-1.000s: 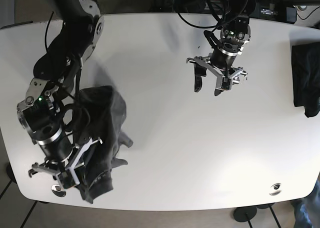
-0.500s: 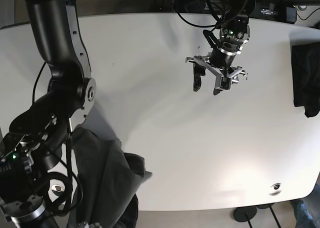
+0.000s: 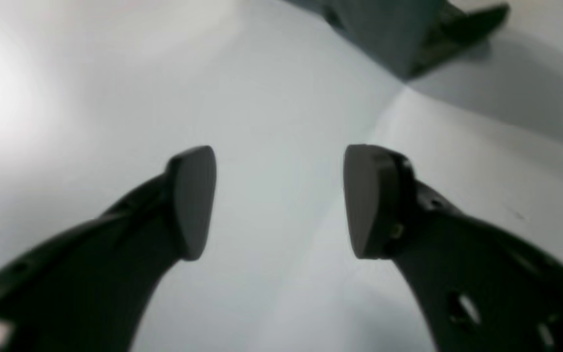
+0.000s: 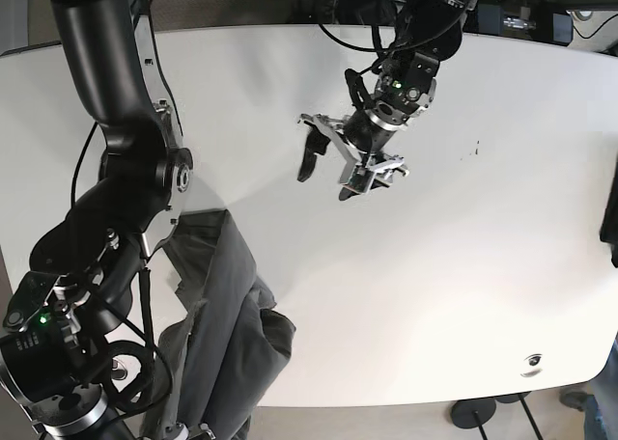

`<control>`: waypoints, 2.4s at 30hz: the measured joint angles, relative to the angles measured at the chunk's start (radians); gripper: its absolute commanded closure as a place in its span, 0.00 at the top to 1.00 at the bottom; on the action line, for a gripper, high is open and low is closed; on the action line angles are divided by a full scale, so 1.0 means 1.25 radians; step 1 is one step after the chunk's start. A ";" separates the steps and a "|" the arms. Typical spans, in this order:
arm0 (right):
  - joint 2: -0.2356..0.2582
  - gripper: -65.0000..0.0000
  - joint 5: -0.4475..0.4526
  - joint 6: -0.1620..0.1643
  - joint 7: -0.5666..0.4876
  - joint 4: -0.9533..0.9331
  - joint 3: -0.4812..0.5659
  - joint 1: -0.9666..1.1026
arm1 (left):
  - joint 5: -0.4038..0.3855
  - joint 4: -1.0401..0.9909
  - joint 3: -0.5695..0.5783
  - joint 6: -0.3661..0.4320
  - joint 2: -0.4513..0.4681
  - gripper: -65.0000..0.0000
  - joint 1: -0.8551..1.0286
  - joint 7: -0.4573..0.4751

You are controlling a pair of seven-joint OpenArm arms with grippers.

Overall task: Fold the T-shirt properly
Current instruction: 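Lift the grey T-shirt high with the right gripper, then grasp the hanging grey T-shirt with the left gripper beside the right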

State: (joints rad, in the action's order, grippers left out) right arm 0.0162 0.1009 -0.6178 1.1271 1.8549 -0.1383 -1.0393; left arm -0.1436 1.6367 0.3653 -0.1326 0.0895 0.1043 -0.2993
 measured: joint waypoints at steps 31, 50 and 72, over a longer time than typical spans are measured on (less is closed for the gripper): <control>-0.068 0.03 -0.009 0.000 0.000 -0.003 0.033 0.005 | -0.148 -0.712 0.286 0.244 -0.185 0.54 -0.425 0.324; -0.026 0.03 -0.016 0.006 0.000 -0.031 -0.061 0.026 | -0.303 -0.486 0.176 0.250 0.031 0.02 -0.358 0.269; -0.034 0.03 -0.007 0.006 -0.003 -0.033 -0.015 0.011 | -0.305 -0.709 0.345 0.159 -0.173 0.57 -0.461 0.291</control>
State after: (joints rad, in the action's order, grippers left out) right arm -0.0257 0.0925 -0.6102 1.1229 1.8137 -0.1570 -1.0260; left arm -0.5247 0.7509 0.7959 0.0666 -0.1265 -0.4725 0.0647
